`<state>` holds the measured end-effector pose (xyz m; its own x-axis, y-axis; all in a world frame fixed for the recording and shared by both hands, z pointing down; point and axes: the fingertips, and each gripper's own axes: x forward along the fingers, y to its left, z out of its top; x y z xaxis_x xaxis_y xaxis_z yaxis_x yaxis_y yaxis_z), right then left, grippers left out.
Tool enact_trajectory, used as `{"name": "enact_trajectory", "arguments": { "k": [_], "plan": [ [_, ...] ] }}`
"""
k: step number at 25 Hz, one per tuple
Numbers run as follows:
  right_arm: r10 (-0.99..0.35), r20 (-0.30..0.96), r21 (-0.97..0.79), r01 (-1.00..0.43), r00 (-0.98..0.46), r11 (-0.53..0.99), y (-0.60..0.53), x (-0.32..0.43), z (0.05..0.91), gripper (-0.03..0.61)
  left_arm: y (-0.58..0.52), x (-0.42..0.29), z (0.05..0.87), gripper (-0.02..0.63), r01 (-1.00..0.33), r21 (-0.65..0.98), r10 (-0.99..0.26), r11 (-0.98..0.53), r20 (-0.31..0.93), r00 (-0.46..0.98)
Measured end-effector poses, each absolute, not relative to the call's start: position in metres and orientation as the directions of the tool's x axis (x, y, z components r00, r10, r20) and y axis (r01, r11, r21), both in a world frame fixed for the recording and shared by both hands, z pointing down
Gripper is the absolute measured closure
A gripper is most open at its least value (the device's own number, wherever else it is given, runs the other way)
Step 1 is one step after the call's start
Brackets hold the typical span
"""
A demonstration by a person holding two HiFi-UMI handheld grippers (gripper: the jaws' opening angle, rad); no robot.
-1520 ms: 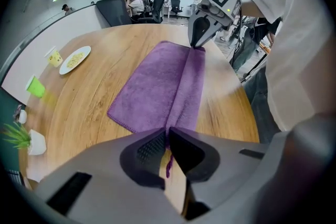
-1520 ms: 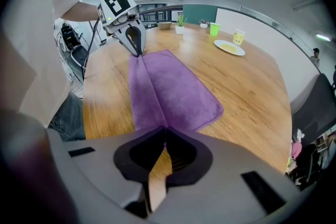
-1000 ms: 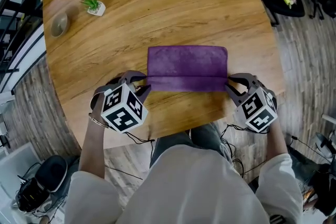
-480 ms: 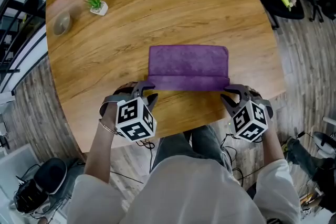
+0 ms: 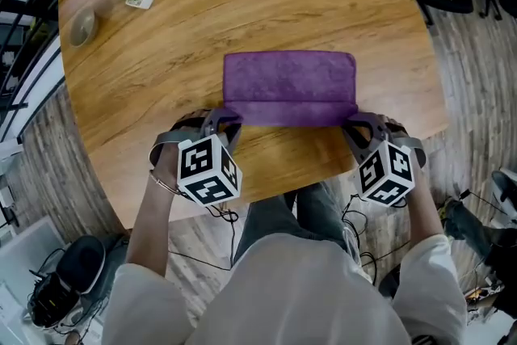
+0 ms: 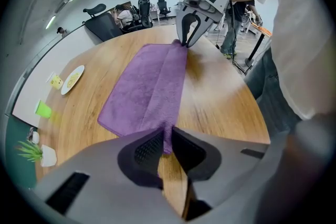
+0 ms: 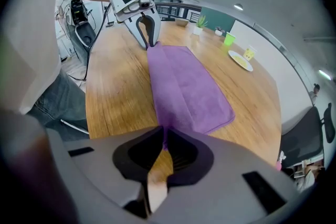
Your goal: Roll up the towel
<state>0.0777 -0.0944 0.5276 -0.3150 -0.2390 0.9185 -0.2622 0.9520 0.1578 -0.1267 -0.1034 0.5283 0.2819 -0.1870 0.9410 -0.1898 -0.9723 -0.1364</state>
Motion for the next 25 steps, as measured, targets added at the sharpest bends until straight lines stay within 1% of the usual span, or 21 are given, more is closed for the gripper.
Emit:
{"name": "enact_trajectory", "arguments": {
  "k": [3,9,16,25],
  "plan": [
    [-0.242,0.918,0.163,-0.257,-0.313,0.953,-0.094,0.077,0.528,0.554,-0.104,-0.127,0.529,0.568,-0.182,-0.164,-0.211,-0.969,0.938,0.276],
    [-0.241,0.921,0.169,-0.244,-0.306,0.955,-0.081,0.078,0.528,0.563,-0.090,-0.128,0.525,0.586,-0.220,-0.178,-0.232,-0.959,0.939,0.255],
    [-0.176,0.923,0.088,-0.256,-0.343,0.963,-0.049,0.076,0.514,0.563,-0.055,-0.131,0.515,0.586,-0.252,-0.121,-0.188,-0.960,0.947,0.262],
    [-0.186,0.916,0.083,-0.286,-0.355,0.955,-0.073,0.073,0.497,0.563,-0.075,-0.137,0.506,0.586,-0.284,-0.072,-0.152,-0.956,0.951,0.269]
  ]
}}
